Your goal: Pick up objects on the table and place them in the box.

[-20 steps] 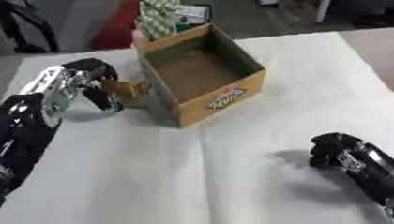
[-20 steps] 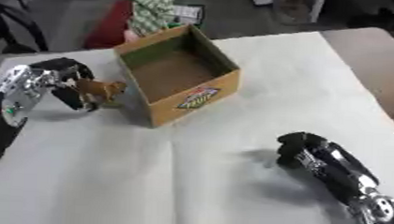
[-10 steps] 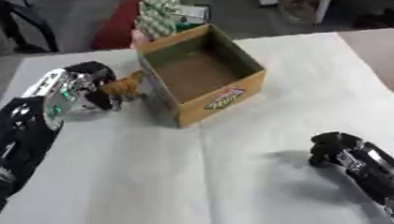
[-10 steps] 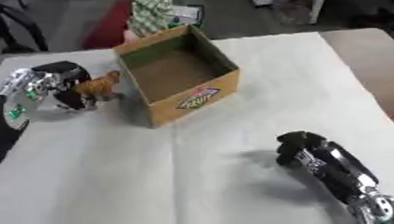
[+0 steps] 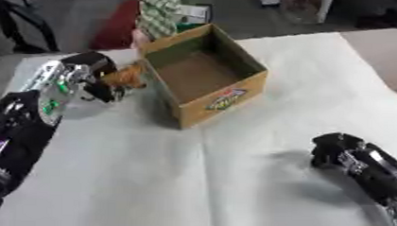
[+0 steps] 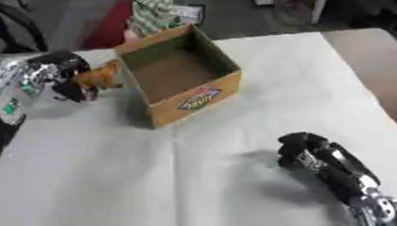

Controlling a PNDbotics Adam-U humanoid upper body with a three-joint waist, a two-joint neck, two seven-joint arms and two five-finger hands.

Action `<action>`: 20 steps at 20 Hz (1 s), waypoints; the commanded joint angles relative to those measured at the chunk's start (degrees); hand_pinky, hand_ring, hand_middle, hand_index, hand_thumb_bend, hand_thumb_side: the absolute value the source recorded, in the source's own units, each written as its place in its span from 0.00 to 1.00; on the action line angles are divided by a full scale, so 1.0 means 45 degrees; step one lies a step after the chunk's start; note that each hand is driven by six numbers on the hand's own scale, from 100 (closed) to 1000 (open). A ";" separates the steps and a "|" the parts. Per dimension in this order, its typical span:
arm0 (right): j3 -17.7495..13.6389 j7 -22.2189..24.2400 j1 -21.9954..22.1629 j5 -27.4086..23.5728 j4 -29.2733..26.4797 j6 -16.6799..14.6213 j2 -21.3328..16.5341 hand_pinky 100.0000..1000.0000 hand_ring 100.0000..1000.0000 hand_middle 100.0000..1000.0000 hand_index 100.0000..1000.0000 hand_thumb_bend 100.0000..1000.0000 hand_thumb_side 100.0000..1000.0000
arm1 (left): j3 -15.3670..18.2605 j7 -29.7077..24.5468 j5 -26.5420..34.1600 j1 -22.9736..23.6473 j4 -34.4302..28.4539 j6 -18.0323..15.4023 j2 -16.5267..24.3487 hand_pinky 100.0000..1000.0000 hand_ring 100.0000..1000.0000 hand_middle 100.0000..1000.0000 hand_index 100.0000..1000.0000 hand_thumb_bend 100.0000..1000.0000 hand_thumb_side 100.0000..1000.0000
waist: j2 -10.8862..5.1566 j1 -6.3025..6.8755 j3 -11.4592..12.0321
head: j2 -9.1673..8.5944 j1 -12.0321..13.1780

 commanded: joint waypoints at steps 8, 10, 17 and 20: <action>-0.0054 0.0037 -0.0032 0.0025 -0.0109 -0.0006 -0.0283 0.57 0.52 0.52 0.72 0.00 0.55 | 0.0057 -0.0628 -0.0423 -0.1214 -0.1857 -0.0060 0.0749 0.60 0.44 0.31 0.48 0.00 0.12 | -0.0361 0.0040 -0.0013 | -0.0205 -0.0087; -0.0033 0.0061 -0.0051 0.0017 -0.0110 -0.0002 -0.0280 0.57 0.52 0.52 0.72 0.00 0.55 | 0.0021 -0.0484 -0.0667 -0.1407 -0.1696 -0.0036 0.0403 0.60 0.44 0.31 0.48 0.00 0.11 | -0.0348 0.0028 -0.0083 | -0.0254 -0.0034; 0.0030 0.0133 -0.0119 -0.0006 -0.0105 -0.0008 -0.0263 0.57 0.52 0.52 0.72 0.00 0.55 | -0.0023 0.0251 -0.1632 -0.1782 -0.1015 -0.0011 -0.0547 0.60 0.44 0.31 0.48 0.00 0.10 | -0.0301 0.0019 -0.0300 | -0.0372 0.0147; 0.0162 0.0250 -0.0288 -0.0006 -0.0120 -0.0011 -0.0261 0.57 0.52 0.52 0.72 0.00 0.56 | -0.0213 0.0660 -0.2032 -0.1894 -0.0678 0.0159 -0.1149 0.61 0.46 0.34 0.49 0.00 0.08 | -0.0134 0.0048 -0.0665 | -0.0584 0.0401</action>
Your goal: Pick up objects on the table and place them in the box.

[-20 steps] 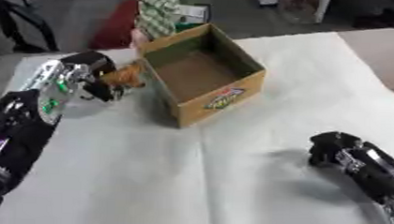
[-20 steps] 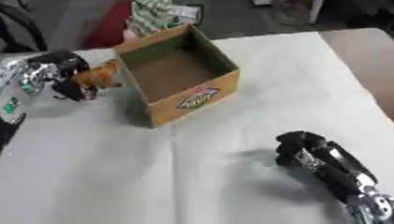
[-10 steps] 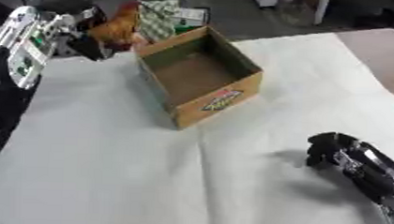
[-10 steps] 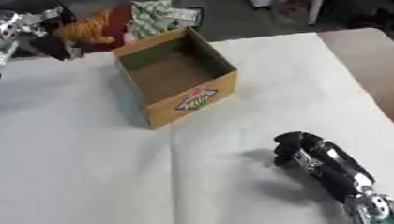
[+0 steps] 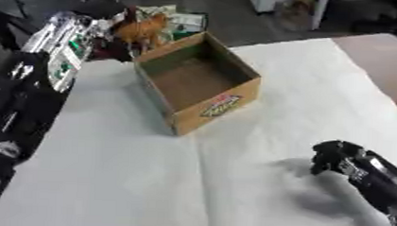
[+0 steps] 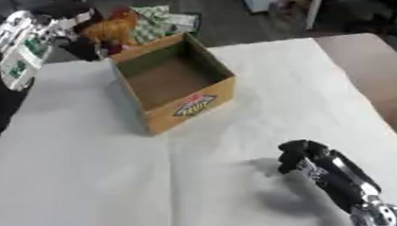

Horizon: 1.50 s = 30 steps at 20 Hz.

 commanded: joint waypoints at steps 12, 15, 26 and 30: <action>0.0172 0.0266 -0.0454 -0.0040 -0.0170 -0.0049 -0.0207 0.57 0.52 0.52 0.72 0.00 0.56 | -0.0114 0.3010 -0.2804 -0.0192 0.0980 0.0195 -0.2087 0.62 0.48 0.36 0.52 0.00 0.07 | 0.0115 -0.0027 -0.0608 | -0.0507 0.0413; 0.0173 0.0277 -0.0457 -0.0039 -0.0168 -0.0051 -0.0200 0.57 0.52 0.52 0.72 0.00 0.56 | -0.0147 0.3569 -0.3172 -0.0055 0.1264 0.0239 -0.2267 0.62 0.49 0.38 0.54 0.01 0.06 | 0.0125 -0.0030 -0.0650 | -0.0531 0.0421; 0.0167 0.0306 -0.0483 -0.0047 -0.0171 -0.0051 -0.0160 0.57 0.52 0.52 0.71 0.00 0.56 | -0.0301 0.4442 -0.3297 0.0500 0.2051 0.0015 -0.2784 0.64 0.54 0.43 0.58 0.08 0.09 | 0.0155 -0.0038 -0.0721 | -0.0545 0.0385; 0.0158 0.0309 -0.0491 -0.0053 -0.0179 -0.0051 -0.0150 0.57 0.52 0.52 0.71 0.00 0.56 | -0.0433 0.3851 -0.3183 0.0615 0.2343 -0.0216 -0.2857 0.70 0.66 0.56 0.70 0.24 0.13 | 0.0163 -0.0036 -0.0727 | -0.0555 0.0361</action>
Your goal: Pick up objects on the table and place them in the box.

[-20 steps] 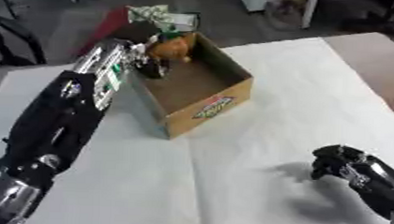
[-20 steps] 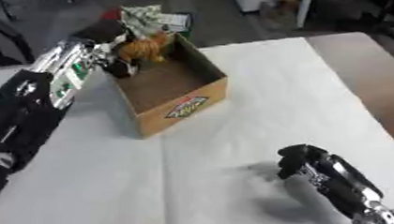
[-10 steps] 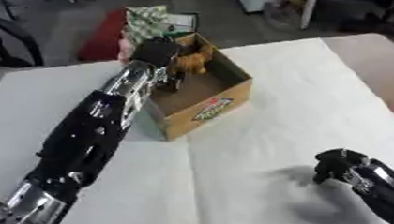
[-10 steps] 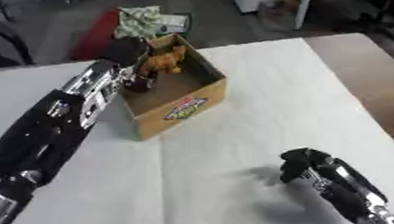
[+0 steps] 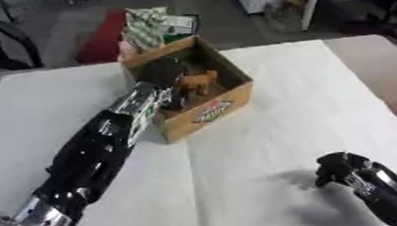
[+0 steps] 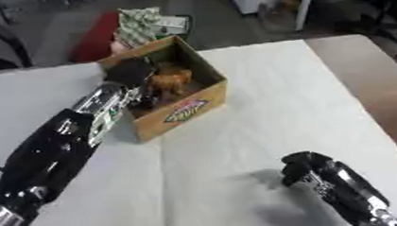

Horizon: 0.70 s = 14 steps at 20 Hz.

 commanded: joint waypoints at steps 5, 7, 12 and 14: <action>-0.0064 0.0033 -0.0168 -0.0052 -0.0188 -0.0004 -0.0153 0.57 0.52 0.52 0.71 0.00 0.56 | -0.0080 -0.1329 0.0105 -0.0220 -0.0121 -0.0249 0.0062 0.71 0.67 0.58 0.71 0.25 0.14 | -0.0169 -0.0081 -0.0007 | -0.0124 -0.0037; -0.0074 0.0029 -0.0160 -0.0046 -0.0182 -0.0003 -0.0157 0.57 0.52 0.52 0.71 0.00 0.56 | -0.0073 -0.1615 0.0117 -0.0269 -0.0201 -0.0271 0.0149 0.80 0.82 0.79 0.86 0.83 0.66 | -0.0178 -0.0083 0.0002 | -0.0109 -0.0061; -0.0103 0.0021 -0.0139 -0.0051 -0.0179 -0.0010 -0.0143 0.57 0.52 0.52 0.71 0.00 0.56 | 0.0073 -0.2334 0.0254 -0.0470 -0.0935 -0.0223 0.0521 0.85 0.87 0.85 0.89 0.99 0.89 | -0.0215 -0.0096 0.0047 | -0.0090 -0.0134; -0.0130 0.0004 -0.0114 -0.0051 -0.0176 -0.0012 -0.0144 0.57 0.52 0.52 0.71 0.00 0.55 | 0.0106 -0.2599 0.0379 -0.0542 -0.1299 -0.0219 0.0760 0.86 0.89 0.88 0.91 1.00 0.93 | -0.0237 -0.0104 0.0079 | -0.0075 -0.0186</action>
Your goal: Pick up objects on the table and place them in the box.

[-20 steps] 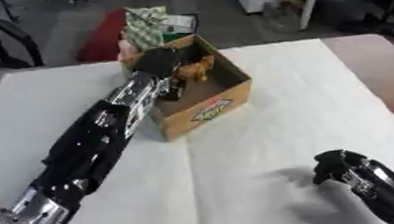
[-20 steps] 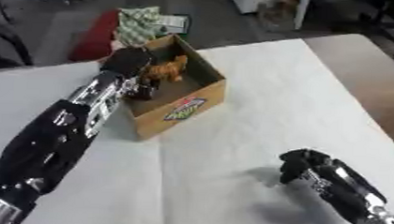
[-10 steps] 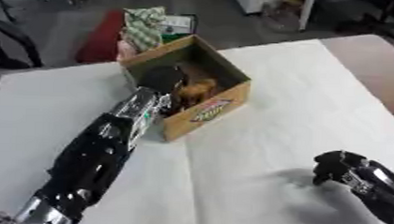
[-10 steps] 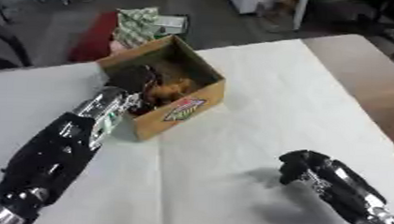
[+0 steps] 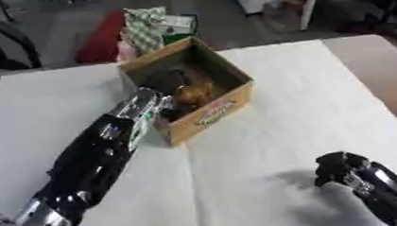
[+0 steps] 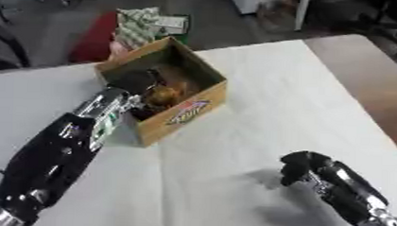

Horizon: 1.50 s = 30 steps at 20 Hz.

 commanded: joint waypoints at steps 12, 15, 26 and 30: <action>-0.0298 -0.0140 0.0076 -0.0049 -0.0158 -0.0020 -0.0171 0.57 0.52 0.52 0.71 0.00 0.55 | 0.0657 -0.0863 0.1302 -0.0436 -0.3520 0.0272 0.2433 0.88 0.92 0.92 0.92 1.00 0.85 | -0.0412 -0.0145 0.0472 | 0.0062 -0.0427; -0.0360 -0.0198 0.0134 -0.0044 -0.0163 -0.0011 -0.0172 0.57 0.52 0.52 0.71 0.00 0.55 | 0.0898 -0.0314 0.1907 0.0058 -0.4515 0.0149 0.3302 0.85 0.89 0.89 0.91 0.85 0.71 | -0.0447 -0.0133 0.0650 | 0.0086 -0.0562; -0.0505 -0.0342 0.0263 -0.0080 -0.0226 0.0045 -0.0096 0.57 0.52 0.52 0.71 0.00 0.55 | 0.2922 0.1982 0.4224 0.3453 -0.8284 0.1491 0.4423 0.68 0.67 0.64 0.74 0.00 0.21 | -0.0520 -0.0218 0.1250 | 0.0191 -0.0845; -0.0575 -0.0428 0.0229 -0.0110 -0.0249 0.0042 -0.0102 0.57 0.52 0.52 0.71 0.00 0.55 | 0.3445 0.2853 0.5095 0.4869 -0.9700 0.2357 0.3874 0.65 0.63 0.59 0.70 0.00 0.33 | -0.0473 -0.0233 0.1364 | 0.0216 -0.0897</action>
